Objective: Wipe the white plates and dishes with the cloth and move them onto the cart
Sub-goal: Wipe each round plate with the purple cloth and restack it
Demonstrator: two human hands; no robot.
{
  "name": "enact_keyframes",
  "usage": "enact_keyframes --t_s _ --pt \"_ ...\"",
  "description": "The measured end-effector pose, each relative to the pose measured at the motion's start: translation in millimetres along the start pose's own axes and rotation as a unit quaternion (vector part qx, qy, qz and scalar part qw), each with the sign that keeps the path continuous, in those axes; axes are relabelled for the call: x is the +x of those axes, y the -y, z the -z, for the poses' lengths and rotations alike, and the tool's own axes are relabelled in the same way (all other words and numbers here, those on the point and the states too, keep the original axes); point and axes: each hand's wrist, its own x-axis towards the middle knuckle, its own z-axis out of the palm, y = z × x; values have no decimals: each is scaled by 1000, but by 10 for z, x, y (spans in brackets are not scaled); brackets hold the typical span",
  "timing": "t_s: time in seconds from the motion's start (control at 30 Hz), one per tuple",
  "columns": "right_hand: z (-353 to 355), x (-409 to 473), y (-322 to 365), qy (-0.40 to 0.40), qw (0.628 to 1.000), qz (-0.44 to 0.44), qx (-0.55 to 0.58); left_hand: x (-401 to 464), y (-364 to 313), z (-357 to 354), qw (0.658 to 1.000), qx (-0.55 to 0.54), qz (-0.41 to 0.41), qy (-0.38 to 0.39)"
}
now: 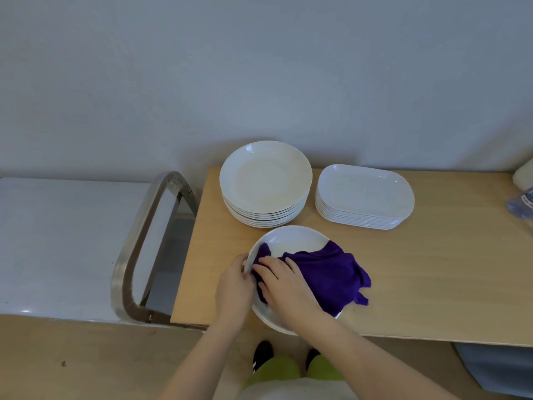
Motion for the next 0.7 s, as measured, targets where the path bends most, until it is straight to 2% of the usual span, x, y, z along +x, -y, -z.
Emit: enact_keyframes --t_s 0.1,0.2,0.37,0.43,0.5,0.7 --pt "30 -118 -20 -7 997 -32 -69 -6 6 -2 1000 -1 -8 -1" --pt "39 -298 -6 -9 995 -81 -55 -19 18 -9 1000 -6 -21 0" --pt "-25 -233 -88 20 998 -10 -52 14 33 -13 1000 7 -8 0" --pt "-51 -86 -196 63 998 2 -30 34 19 3 1000 11 -3 9" --pt "-47 25 -290 61 997 0 -51 55 7 5 999 32 1 21" --pt "77 22 -533 19 986 -108 -127 56 -49 -13 996 84 12 33"
